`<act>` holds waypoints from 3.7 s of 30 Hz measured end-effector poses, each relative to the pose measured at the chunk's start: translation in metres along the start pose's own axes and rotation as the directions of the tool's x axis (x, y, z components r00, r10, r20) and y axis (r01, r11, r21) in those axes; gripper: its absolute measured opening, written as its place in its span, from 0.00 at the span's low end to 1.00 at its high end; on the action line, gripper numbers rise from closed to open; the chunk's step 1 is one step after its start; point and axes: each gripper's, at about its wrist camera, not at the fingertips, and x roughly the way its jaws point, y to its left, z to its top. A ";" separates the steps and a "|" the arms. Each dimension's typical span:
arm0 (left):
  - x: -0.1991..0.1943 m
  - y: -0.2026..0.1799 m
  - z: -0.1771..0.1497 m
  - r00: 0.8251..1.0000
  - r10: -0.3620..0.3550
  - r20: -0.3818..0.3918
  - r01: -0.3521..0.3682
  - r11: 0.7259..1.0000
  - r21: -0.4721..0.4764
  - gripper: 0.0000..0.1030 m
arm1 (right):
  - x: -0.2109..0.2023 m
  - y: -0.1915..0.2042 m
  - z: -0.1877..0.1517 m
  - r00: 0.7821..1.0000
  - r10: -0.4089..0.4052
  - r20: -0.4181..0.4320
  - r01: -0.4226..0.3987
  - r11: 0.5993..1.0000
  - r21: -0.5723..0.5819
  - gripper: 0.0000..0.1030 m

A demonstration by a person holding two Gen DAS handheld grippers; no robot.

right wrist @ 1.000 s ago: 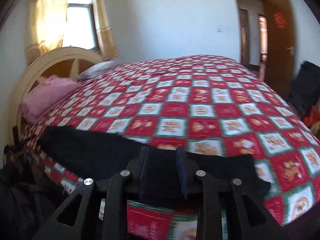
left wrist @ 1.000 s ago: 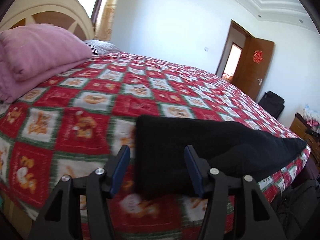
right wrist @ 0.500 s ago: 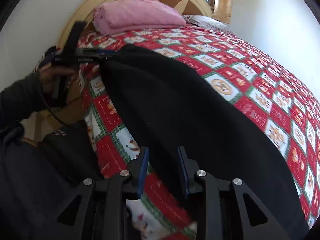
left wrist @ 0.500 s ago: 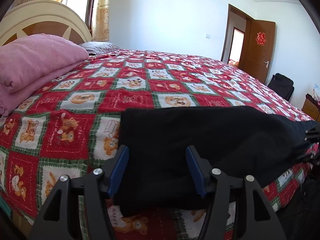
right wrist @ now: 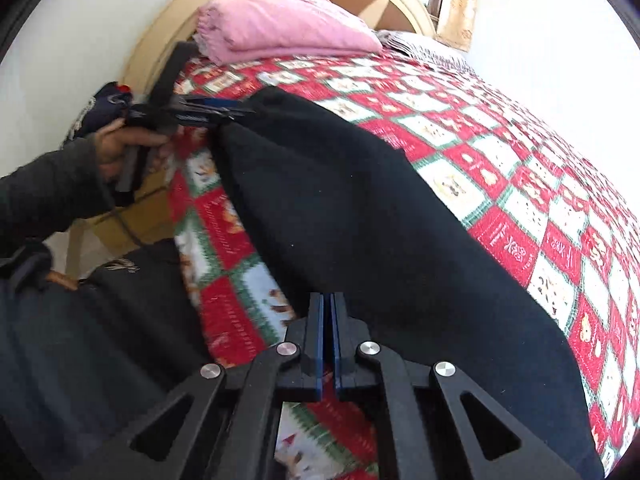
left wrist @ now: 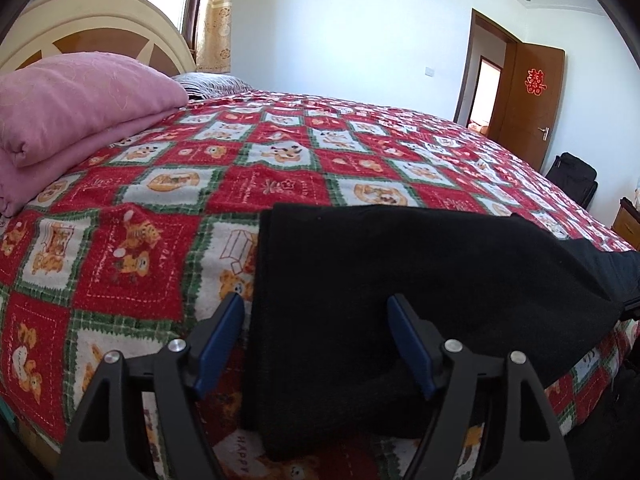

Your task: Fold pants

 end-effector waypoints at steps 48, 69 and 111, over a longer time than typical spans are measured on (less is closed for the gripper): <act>0.004 -0.056 -0.011 0.995 0.019 0.101 -0.039 0.979 0.202 0.97 | 0.101 -0.144 0.111 0.970 0.202 0.138 -0.244 0.751 0.613 0.03; -0.007 -0.042 -0.022 0.995 0.072 0.070 -0.082 0.987 0.141 1.00 | 0.077 -0.069 0.049 0.977 0.214 0.001 -0.190 0.868 0.458 0.39; 0.015 -0.234 -0.014 0.939 -0.294 -0.179 0.343 0.837 0.427 1.00 | -0.243 -0.313 -0.327 0.955 -0.292 -0.058 0.082 0.070 0.994 0.29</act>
